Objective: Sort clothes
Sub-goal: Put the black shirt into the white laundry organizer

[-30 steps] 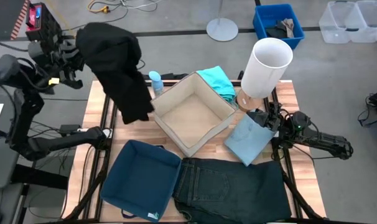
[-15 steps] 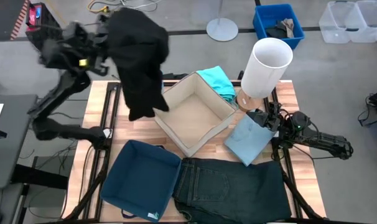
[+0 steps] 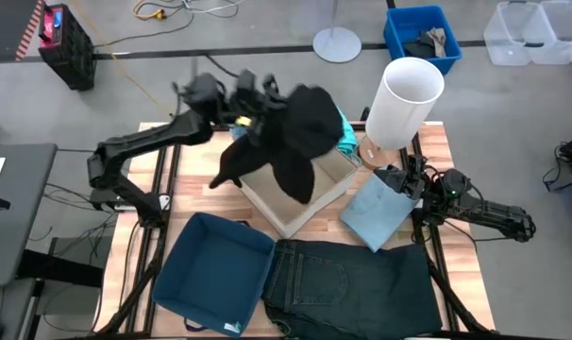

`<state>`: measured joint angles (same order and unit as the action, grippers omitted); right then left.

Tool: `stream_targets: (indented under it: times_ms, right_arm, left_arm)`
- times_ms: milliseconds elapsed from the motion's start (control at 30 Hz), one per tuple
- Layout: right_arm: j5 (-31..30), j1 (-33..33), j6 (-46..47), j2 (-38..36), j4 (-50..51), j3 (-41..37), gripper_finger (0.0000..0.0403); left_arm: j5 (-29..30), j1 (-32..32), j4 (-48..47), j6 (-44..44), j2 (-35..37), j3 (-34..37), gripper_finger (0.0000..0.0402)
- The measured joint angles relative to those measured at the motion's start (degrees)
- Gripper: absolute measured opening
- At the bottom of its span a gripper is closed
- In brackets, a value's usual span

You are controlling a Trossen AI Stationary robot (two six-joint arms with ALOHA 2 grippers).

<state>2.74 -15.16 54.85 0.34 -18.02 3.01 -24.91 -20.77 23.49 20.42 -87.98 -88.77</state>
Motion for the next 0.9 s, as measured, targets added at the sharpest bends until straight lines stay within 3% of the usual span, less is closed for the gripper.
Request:
stream_targets:
  times_ms: [167, 367, 600, 700, 900]
  right_arm:
    - [0.0, 0.0, 0.0, 0.0, 0.0, 0.0, 0.0047]
    - [0.0, 0.0, 0.1, 0.0, 0.0, 0.0, 0.0047]
    - [0.0, 0.0, 0.2, 0.0, 0.0, 0.0, 0.0047]
    - [0.0, 0.0, 0.2, 0.0, 0.0, 0.0, 0.0047]
    - [0.0, 0.0, 0.2, 0.0, 0.0, 0.0, 0.0047]
  left_arm:
    - [4.1, 2.0, -9.9, -3.8, -2.0, 0.0, 0.0011]
    - [16.3, 3.5, -29.8, -11.9, -2.2, 0.0, 0.0011]
    - [23.1, 4.7, -42.5, -12.5, -2.2, 0.0, 0.0015]
    - [27.0, 5.4, -46.1, -12.5, -2.2, 0.0, 0.006]
    - [27.6, 6.4, -46.7, -10.5, -2.1, 0.0, 0.0196]
